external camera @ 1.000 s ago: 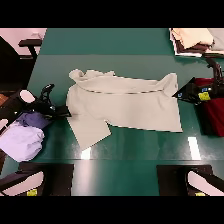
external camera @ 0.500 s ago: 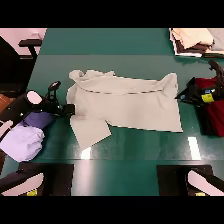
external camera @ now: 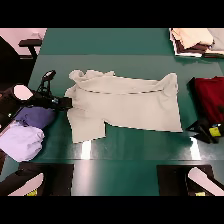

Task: Fold the shirts.

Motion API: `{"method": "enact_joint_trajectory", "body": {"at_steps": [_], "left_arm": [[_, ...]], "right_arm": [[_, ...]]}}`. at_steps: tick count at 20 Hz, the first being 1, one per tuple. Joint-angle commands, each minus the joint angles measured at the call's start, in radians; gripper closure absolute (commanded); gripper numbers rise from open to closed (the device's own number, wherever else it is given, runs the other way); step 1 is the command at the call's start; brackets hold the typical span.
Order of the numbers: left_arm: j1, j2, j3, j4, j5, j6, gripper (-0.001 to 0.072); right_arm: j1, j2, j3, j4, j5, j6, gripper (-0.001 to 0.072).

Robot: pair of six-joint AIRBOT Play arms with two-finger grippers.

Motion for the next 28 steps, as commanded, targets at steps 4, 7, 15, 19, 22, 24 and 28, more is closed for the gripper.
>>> {"method": "enact_joint_trajectory", "body": {"at_steps": [4, 7, 15, 19, 22, 24, 28], "left_arm": [[0.000, 0.008, 0.004, 0.002, -0.006, 0.000, 0.0679], [0.000, 0.008, 0.004, 0.002, -0.005, 0.000, 0.0679], [0.000, 0.179, 0.144, 0.031, -0.066, -0.008, 0.0680], [0.000, 0.299, 0.475, 0.043, -0.098, -0.009, 0.0680], [0.000, 0.323, 0.783, 0.043, -0.117, -0.012, 0.0680], [0.000, 0.323, 0.956, 0.044, -0.129, -0.033, 0.0680], [0.000, 0.322, 1.174, 0.044, -0.113, -0.035, 0.0681]], "right_arm": [[0.045, -0.111, -0.095, 0.201, -0.180, -0.043, 0.0235], [0.177, -0.161, -0.032, 0.201, -0.232, -0.042, 0.0391], [0.347, -0.069, 0.300, 0.184, -0.155, -0.043, 0.0689], [0.347, 0.108, 0.617, 0.183, -0.133, -0.042, 0.0689], [0.347, 0.205, 0.866, 0.171, -0.139, -0.041, 0.0689], [0.347, 0.244, 1.011, 0.117, -0.128, -0.013, 0.0689], [0.347, 0.247, 1.252, -0.005, -0.067, 0.051, 0.0689]]}}
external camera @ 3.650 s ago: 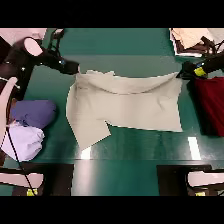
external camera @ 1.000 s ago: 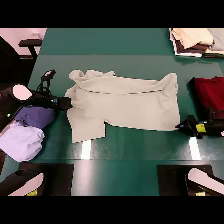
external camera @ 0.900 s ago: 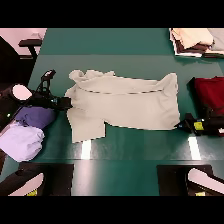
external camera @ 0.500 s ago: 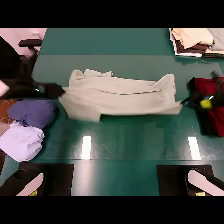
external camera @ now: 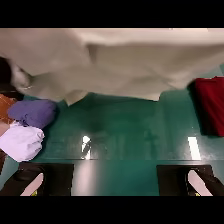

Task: Fold the shirts.

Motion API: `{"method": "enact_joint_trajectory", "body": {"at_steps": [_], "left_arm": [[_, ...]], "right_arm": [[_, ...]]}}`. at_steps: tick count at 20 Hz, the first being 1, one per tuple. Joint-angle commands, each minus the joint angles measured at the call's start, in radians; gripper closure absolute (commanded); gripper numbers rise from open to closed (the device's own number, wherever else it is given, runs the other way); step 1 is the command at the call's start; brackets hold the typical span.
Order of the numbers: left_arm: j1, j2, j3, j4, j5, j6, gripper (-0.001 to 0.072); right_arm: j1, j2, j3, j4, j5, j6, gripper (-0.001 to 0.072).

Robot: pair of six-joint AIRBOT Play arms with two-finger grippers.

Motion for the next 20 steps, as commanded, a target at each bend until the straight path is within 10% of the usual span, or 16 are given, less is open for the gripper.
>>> {"method": "enact_joint_trajectory", "body": {"at_steps": [1, 10, 20], "left_arm": [[0.000, 0.005, 0.183, 0.004, 0.013, -0.006, 0.0681], [0.000, -0.262, 0.005, 0.055, -0.192, -0.008, 0.0679], [0.000, -0.851, -0.257, 0.049, -0.017, 0.003, 0.0679]], "right_arm": [[0.001, -0.003, 0.230, -0.090, 0.072, 0.061, 0.0689], [0.003, -0.288, 0.227, -0.089, 0.225, 0.107, 0.0689], [0.140, -0.816, 0.067, -0.209, 0.142, 0.094, 0.0689]]}}
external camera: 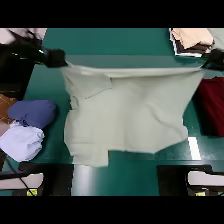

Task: Fold the shirts.

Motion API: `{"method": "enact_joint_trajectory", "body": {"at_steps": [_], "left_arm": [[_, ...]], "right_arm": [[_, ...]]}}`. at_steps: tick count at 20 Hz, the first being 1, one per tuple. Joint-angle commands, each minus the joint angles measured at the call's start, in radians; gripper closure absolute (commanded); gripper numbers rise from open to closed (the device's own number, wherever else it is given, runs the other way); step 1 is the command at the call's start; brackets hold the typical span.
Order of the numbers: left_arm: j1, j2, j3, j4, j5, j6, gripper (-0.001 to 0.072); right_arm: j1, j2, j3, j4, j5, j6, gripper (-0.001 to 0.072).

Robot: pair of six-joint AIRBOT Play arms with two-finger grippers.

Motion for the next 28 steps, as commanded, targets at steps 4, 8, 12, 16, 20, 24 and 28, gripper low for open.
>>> {"method": "enact_joint_trajectory", "body": {"at_steps": [4, 8, 12, 16, 20, 24, 28], "left_arm": [[0.006, -0.174, -0.026, 0.003, 0.299, 0.007, 0.0680], [0.055, -0.173, -0.023, 0.002, 0.170, 0.038, 0.0679], [0.069, -0.173, -0.089, 0.000, 0.027, 0.112, 0.0679], [0.069, -0.173, -0.207, 0.001, 0.044, 0.103, 0.0674], [0.073, -0.150, -0.225, 0.011, -0.017, 0.066, 0.0175], [0.074, 0.013, -0.317, 0.122, -0.091, 0.023, 0.0174], [0.073, 0.272, -0.659, 0.087, -0.090, -0.003, 0.0175]], "right_arm": [[0.030, -0.303, 0.175, -0.007, -0.076, -0.003, 0.0689], [0.030, -0.307, 0.176, -0.008, -0.024, -0.026, 0.0689], [0.031, -0.219, -0.063, -0.008, -0.065, -0.026, 0.0689], [0.030, -0.168, -0.247, 0.014, -0.123, -0.025, 0.0635], [0.004, -0.146, -0.272, 0.150, -0.095, -0.035, 0.0292], [-0.003, -0.019, -0.272, 0.145, -0.002, -0.054, 0.0293], [0.026, 0.129, -0.273, 0.147, -0.006, -0.054, 0.0294]]}}
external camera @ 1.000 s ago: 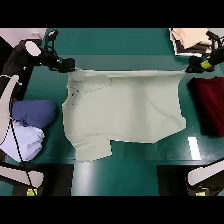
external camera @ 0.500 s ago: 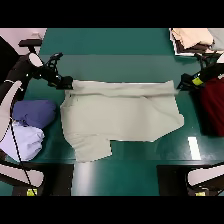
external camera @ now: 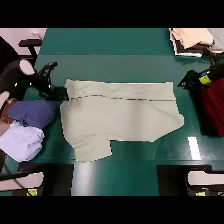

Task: Fold the shirts.

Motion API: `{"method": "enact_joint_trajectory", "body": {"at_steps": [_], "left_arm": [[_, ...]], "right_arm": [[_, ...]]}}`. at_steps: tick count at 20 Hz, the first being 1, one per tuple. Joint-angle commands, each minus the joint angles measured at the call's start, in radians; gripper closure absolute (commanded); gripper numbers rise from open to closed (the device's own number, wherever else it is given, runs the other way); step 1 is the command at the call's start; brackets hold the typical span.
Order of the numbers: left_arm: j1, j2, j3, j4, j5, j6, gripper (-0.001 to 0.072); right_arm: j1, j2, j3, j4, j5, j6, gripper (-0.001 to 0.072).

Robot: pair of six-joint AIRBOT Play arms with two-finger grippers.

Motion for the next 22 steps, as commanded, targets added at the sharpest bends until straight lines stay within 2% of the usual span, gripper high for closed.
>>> {"method": "enact_joint_trajectory", "body": {"at_steps": [1, 4, 8, 14, 16, 18, 19, 22], "left_arm": [[0.000, 0.217, -0.286, -0.034, -0.018, -0.033, 0.0175], [0.000, 0.367, -0.516, -0.110, -0.029, -0.066, 0.0174], [0.000, 0.466, -0.677, -0.130, 0.002, -0.105, 0.0174], [0.000, 0.470, -0.780, -0.291, 0.217, -0.090, 0.0175], [0.000, 0.470, -0.795, -0.350, 0.240, -0.065, 0.0195], [0.000, 0.471, -0.792, -0.401, 0.225, -0.010, 0.0556], [0.000, 0.472, -0.785, -0.418, 0.209, 0.016, 0.0682], [0.000, 0.473, -0.716, -0.407, 0.138, 0.030, 0.0680]], "right_arm": [[0.021, 0.117, -0.003, 0.007, 0.010, -0.003, 0.0297], [0.032, 0.172, -0.003, 0.008, -0.006, -0.003, 0.0297], [0.032, 0.186, -0.003, 0.010, 0.000, -0.003, 0.0298], [0.032, 0.186, -0.003, 0.010, 0.006, -0.003, 0.0298], [0.032, 0.186, -0.003, 0.010, 0.007, -0.003, 0.0298], [0.032, 0.186, -0.003, 0.008, 0.024, -0.003, 0.0297], [0.028, 0.186, -0.003, 0.000, 0.043, -0.003, 0.0298], [-0.022, 0.219, -0.098, -0.049, 0.066, -0.003, 0.0298]]}}
